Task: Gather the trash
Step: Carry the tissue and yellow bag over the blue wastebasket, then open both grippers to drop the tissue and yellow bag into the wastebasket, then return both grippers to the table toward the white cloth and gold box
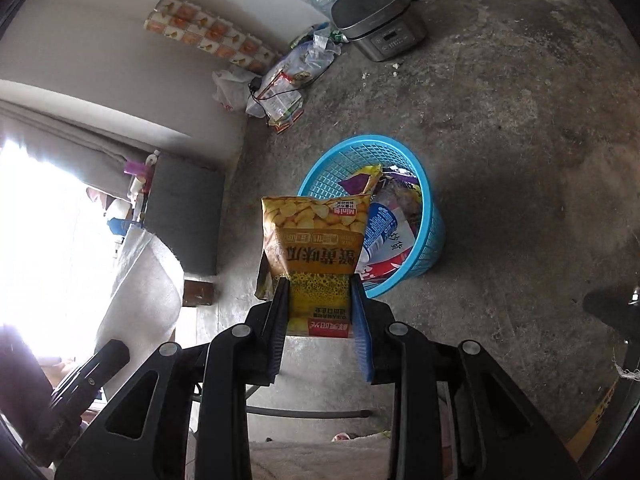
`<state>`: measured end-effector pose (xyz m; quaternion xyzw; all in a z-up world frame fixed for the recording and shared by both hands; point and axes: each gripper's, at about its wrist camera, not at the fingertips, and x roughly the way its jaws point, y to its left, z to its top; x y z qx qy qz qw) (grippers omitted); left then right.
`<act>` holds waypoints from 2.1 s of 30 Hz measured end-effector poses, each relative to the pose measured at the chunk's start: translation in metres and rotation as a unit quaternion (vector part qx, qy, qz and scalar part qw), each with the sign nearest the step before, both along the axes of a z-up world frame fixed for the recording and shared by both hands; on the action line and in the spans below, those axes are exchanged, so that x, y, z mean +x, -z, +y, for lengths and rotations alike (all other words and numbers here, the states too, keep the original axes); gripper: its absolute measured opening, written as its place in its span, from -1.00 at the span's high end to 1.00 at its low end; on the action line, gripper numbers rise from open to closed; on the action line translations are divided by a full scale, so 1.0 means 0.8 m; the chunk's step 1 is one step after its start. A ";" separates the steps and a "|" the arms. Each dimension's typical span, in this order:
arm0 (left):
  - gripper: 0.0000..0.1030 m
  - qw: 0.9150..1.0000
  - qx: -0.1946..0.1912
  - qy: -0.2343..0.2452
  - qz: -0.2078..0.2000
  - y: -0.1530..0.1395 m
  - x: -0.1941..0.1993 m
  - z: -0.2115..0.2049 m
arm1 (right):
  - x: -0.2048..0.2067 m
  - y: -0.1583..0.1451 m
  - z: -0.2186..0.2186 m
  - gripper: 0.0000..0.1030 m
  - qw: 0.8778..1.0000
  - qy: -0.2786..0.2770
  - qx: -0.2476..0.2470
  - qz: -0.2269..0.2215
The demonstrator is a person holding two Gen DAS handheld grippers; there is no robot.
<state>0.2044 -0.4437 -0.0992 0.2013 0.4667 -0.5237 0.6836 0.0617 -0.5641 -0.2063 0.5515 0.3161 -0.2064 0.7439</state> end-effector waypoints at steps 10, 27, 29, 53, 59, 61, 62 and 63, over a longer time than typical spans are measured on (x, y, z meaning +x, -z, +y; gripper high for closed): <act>0.92 0.997 0.054 0.045 0.013 0.096 0.027 -0.115 | 0.044 0.089 -0.063 0.40 0.991 0.030 0.117 -0.066; 0.30 0.999 0.021 -0.014 0.026 0.063 0.055 -0.107 | 0.058 0.109 -0.090 -0.09 0.995 0.048 0.084 -0.026; 0.24 1.000 0.001 -0.017 0.014 0.029 0.055 -0.084 | 0.053 0.078 -0.080 -0.09 0.997 0.040 0.049 -0.033; -0.74 0.889 -0.149 -0.372 -0.221 -0.219 -0.027 0.469 | 0.067 -0.265 0.274 -0.87 0.885 -0.183 -0.419 -0.086; -0.74 0.839 -0.117 -0.486 -0.215 -0.202 -0.056 0.606 | 0.086 -0.284 0.366 -0.87 0.868 -0.280 -0.398 -0.105; -0.74 0.830 -0.104 -0.513 -0.193 -0.182 -0.065 0.640 | 0.094 -0.283 0.395 -0.87 0.860 -0.321 -0.381 -0.110; -0.74 0.827 -0.102 -0.523 -0.182 -0.171 -0.070 0.655 | 0.100 -0.281 0.411 -0.87 0.856 -0.345 -0.370 -0.110; -0.74 0.824 -0.102 -0.531 -0.171 -0.160 -0.073 0.668 | 0.107 -0.279 0.429 -0.87 0.849 -0.371 -0.360 -0.109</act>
